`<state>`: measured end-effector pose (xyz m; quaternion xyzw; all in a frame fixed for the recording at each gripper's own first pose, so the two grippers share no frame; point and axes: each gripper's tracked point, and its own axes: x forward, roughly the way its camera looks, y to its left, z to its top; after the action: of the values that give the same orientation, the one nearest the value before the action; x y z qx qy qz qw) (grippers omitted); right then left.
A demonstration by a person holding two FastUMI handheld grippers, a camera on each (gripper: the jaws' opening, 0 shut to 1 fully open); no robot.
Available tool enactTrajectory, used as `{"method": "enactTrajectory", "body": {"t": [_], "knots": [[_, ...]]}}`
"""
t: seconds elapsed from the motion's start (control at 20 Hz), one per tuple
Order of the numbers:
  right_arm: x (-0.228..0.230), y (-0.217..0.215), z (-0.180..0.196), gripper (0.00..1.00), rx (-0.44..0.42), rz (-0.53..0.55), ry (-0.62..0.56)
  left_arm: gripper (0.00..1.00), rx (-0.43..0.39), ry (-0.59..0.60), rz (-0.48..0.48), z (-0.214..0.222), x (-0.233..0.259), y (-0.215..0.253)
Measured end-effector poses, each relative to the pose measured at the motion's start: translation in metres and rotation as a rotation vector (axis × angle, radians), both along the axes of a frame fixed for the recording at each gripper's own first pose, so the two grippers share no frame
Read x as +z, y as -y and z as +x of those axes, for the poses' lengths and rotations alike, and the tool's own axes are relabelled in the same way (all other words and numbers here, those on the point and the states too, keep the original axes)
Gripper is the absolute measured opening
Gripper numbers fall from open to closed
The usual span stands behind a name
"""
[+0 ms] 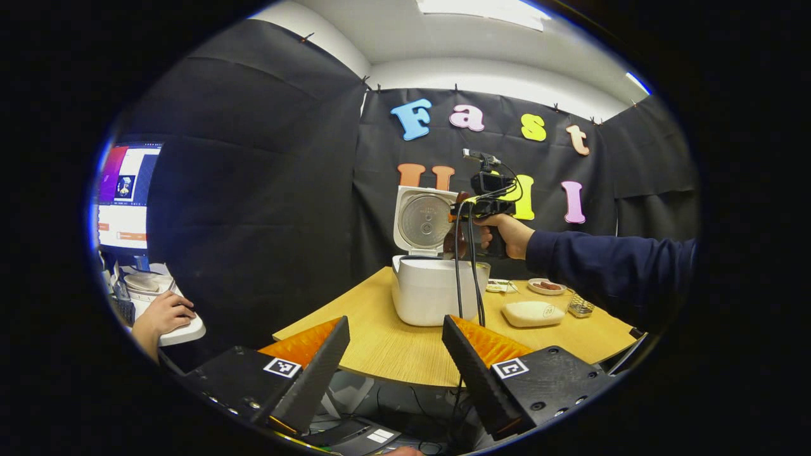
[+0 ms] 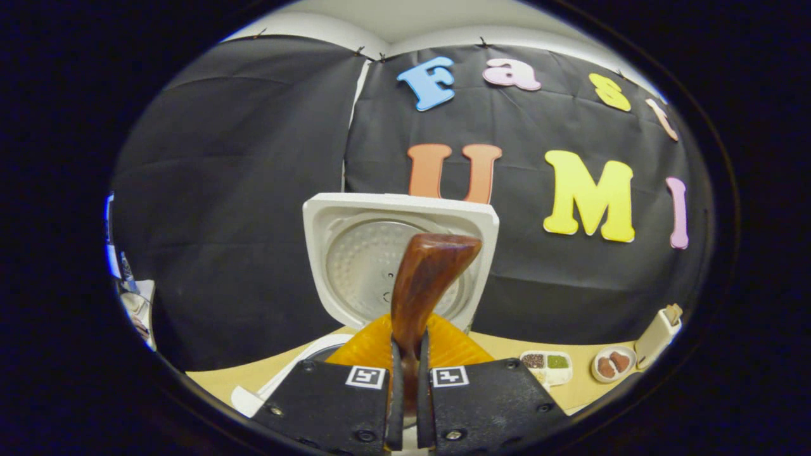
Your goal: Close the left gripper, press the button to open the rice cooker; take a wooden spoon from the chopstick holder with the right hand, scoop a spoonful of rice and pour it into the rice cooker, then put the wooden spoon back into the chopstick holder.
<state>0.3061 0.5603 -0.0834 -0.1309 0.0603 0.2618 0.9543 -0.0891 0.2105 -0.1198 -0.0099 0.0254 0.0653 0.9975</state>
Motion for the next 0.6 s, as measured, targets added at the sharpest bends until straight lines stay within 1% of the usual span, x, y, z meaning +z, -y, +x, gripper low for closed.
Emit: {"method": "enactTrajectory", "body": {"t": [0.15,0.25,0.4,0.5,0.6], "knots": [[0.006,-0.003,-0.008,0.13,0.017,-0.067,0.065,0.94,0.004,-0.009,-0.001,0.003,-0.002,0.004],[0.004,0.002,-0.011,0.14,0.031,-0.082,0.078,0.94,0.001,-0.008,0.014,0.005,0.003,0.007],[0.007,0.017,-0.015,0.14,0.016,-0.067,0.068,0.94,-0.006,-0.005,-0.002,0.01,0.009,0.014],[0.015,0.034,-0.013,0.14,0.011,-0.043,0.061,0.94,-0.025,-0.003,-0.005,0.01,0.008,0.024],[0.025,0.058,-0.011,0.15,-0.018,-0.012,0.058,0.94,-0.026,-0.008,0.001,0.014,0.006,0.028]]}}
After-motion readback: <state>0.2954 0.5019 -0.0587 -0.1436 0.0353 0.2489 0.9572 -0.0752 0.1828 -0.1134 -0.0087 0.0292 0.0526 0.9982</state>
